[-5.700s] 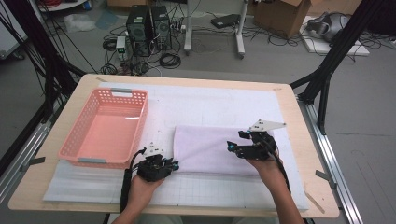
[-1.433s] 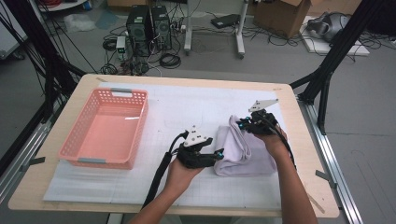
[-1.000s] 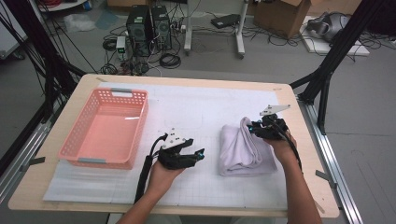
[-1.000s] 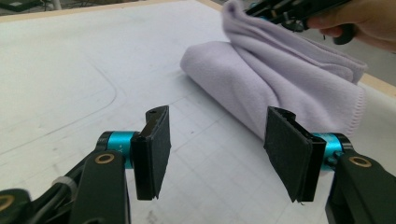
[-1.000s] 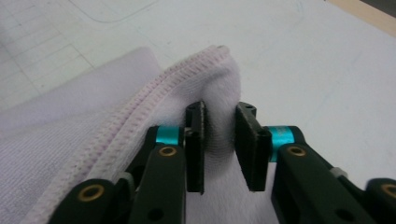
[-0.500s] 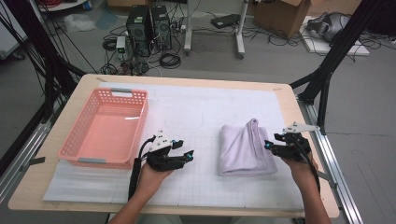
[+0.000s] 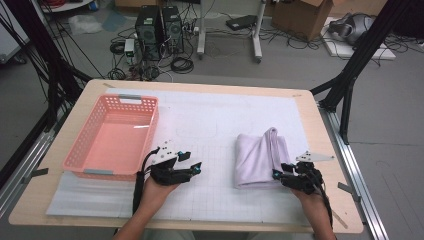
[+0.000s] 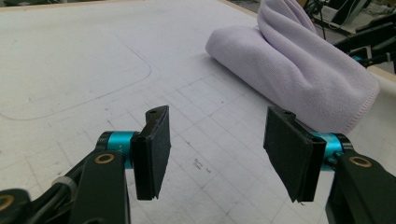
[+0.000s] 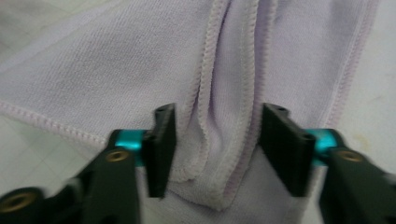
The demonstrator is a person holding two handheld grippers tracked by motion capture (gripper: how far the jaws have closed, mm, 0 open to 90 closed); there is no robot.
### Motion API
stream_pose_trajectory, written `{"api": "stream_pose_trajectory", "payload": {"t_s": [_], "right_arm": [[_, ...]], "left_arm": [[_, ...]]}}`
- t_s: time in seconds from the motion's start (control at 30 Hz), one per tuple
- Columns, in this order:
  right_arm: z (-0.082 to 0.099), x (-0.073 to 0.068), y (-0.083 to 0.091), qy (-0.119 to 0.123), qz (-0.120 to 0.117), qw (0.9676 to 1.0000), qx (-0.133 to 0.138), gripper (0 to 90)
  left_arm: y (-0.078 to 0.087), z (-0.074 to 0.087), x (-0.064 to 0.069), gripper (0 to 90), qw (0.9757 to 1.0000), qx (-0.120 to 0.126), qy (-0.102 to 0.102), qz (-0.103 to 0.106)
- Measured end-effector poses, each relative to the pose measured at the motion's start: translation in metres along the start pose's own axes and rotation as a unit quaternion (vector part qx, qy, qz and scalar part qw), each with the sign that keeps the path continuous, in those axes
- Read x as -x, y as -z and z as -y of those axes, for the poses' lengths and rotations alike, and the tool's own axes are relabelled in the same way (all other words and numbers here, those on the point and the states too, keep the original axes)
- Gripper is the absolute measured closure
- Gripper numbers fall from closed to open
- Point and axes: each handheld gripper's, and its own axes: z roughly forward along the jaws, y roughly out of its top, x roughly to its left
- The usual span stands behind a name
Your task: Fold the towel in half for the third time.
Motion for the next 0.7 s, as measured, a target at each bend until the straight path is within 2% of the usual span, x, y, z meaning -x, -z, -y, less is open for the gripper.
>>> {"api": "stream_pose_trajectory", "payload": {"t_s": [0.03,0.07,0.13,0.2,0.23,0.27,0.3,0.33,0.4,0.43,0.47,0.5,0.6,0.63,0.67,0.7], "right_arm": [[0.0,0.0,0.005,0.001,-0.008,0.9999,0.01,83.2],[0.0,0.0,0.005,0.001,-0.008,0.9999,0.01,83.2],[-0.003,-0.001,0.015,0.004,0.01,0.9996,0.024,85.0],[-0.004,0.001,0.023,0.002,0.027,0.9993,0.027,85.1],[-0.004,0.001,0.023,0.002,0.027,0.9993,0.027,85.1],[-0.003,0.002,0.031,-0.004,0.043,0.9989,0.02,85.1],[-0.003,0.002,0.031,-0.004,0.043,0.9989,0.02,85.1],[-0.002,0.004,0.036,-0.006,0.06,0.9981,0.011,85.0],[0.002,0.006,0.035,-0.011,0.071,0.9973,-0.013,84.1],[0.002,0.006,0.035,-0.011,0.071,0.9973,-0.013,84.1],[0.007,0.008,0.032,-0.013,0.082,0.996,-0.035,75.3],[0.008,0.008,0.032,-0.017,0.087,0.9955,-0.033,69.2],[-0.002,0.006,0.04,-0.01,0.094,0.9955,0.001,60.4],[-0.002,0.006,0.04,-0.01,0.094,0.9955,0.001,60.4],[-0.013,0.001,0.043,0.0,0.095,0.9951,0.027,56.0],[-0.018,-0.001,0.042,0.006,0.091,0.9952,0.035,55.7]], "left_arm": [[0.0,0.0,0.0,41.4,1.0,0.001,0.001,-0.001],[0.0,0.001,0.0,41.4,1.0,0.002,0.002,-0.001],[0.0,0.001,0.0,41.5,1.0,0.002,0.003,0.0],[0.001,0.001,0.0,41.5,1.0,0.003,0.003,0.001],[0.001,0.001,0.0,41.5,1.0,0.003,0.003,0.001],[0.001,0.001,-0.001,41.5,1.0,0.003,0.005,0.0],[0.001,0.001,-0.001,41.5,1.0,0.003,0.005,0.0],[0.001,0.001,0.0,41.5,1.0,0.004,0.006,0.0],[0.002,0.002,-0.001,41.5,1.0,0.003,0.004,-0.001],[0.002,0.002,-0.001,41.5,1.0,0.003,0.004,-0.001],[0.002,0.002,-0.001,41.5,1.0,0.003,0.004,-0.001],[0.002,0.002,-0.001,41.5,1.0,0.003,0.006,-0.001],[0.002,0.002,0.0,41.5,1.0,0.002,0.006,-0.001],[0.002,0.002,0.0,41.5,1.0,0.002,0.006,-0.001],[0.001,0.002,0.0,41.5,1.0,0.003,0.007,-0.001],[0.001,0.002,0.0,41.5,1.0,0.002,0.005,0.0]]}}
